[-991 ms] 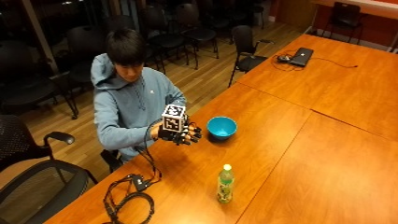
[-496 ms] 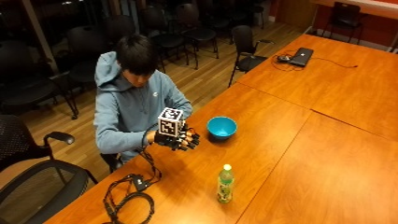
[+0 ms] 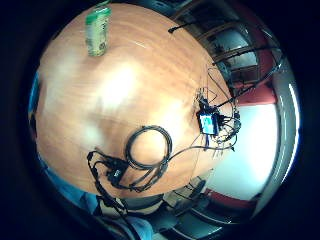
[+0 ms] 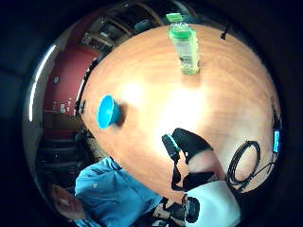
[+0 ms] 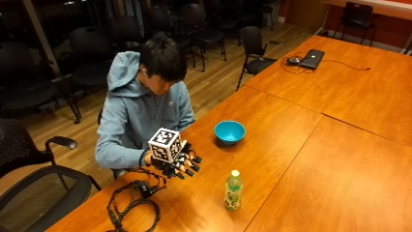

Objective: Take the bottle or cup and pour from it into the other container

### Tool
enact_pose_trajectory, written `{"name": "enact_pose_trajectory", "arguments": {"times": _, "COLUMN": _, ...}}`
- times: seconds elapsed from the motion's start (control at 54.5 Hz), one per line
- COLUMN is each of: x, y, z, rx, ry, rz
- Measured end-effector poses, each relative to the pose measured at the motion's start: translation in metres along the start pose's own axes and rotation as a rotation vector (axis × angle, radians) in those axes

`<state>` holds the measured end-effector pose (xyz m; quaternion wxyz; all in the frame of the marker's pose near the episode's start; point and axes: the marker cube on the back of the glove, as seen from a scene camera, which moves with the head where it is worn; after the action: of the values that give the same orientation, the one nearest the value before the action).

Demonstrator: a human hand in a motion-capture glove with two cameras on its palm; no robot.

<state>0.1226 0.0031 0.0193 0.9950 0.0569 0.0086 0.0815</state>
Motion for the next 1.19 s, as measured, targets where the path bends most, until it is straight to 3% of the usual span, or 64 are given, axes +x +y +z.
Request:
{"name": "enact_pose_trajectory", "arguments": {"times": 0.698, "x": 0.028, "y": -0.114, "z": 0.078, "rx": 0.444, "ry": -0.875, "rz": 0.008}}
{"name": "enact_pose_trajectory", "arguments": {"times": 1.193, "x": -0.024, "y": -0.199, "z": 0.116, "rx": 0.424, "ry": -1.219, "rz": 0.015}}
